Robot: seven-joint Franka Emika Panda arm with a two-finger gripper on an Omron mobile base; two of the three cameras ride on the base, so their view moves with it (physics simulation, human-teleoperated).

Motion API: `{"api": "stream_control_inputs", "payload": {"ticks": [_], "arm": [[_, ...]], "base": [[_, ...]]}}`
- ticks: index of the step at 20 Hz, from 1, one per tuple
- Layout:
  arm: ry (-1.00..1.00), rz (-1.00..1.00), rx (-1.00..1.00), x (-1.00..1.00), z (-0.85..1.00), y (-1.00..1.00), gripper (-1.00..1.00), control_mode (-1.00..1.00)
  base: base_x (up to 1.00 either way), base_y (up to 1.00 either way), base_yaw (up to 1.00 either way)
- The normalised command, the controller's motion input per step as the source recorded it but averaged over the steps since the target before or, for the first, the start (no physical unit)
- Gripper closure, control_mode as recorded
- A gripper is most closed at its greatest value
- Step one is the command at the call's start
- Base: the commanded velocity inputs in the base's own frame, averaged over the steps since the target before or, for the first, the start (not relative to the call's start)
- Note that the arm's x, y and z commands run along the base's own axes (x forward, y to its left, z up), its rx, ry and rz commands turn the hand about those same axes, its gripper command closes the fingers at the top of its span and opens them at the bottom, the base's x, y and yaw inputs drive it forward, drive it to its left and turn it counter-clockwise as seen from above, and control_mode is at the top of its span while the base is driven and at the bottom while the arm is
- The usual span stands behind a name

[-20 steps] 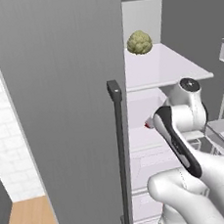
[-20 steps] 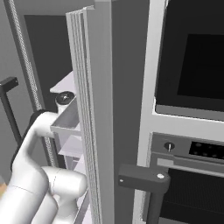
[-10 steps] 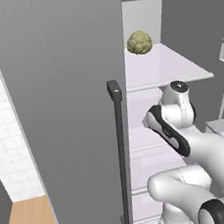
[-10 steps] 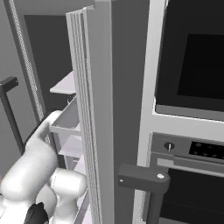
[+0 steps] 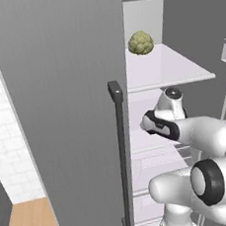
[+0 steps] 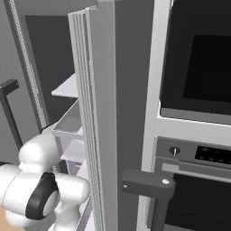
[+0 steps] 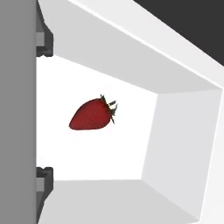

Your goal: Take the strawberry from the fridge and place it on top of the pancake, located on the dining counter.

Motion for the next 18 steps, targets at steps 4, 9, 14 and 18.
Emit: {"api": "stream_control_inputs", "payload": {"ticks": [4, 9, 14, 18], "arm": [[0.00, 0.01, 0.00, 0.45, -0.40, -0.01, -1.00, -1.00], [0.00, 0.00, 0.00, 0.47, -0.12, -0.01, -1.00, -1.00], [0.00, 0.00, 0.00, 0.32, -0.25, 0.00, -1.00, -1.00], [0.01, 0.00, 0.00, 0.35, -0.33, 0.00, -1.00, -1.00]], "base": [[0.00, 0.00, 0.00], [0.00, 0.00, 0.00], [0.00, 0.00, 0.00], [0.00, 0.00, 0.00]]}}
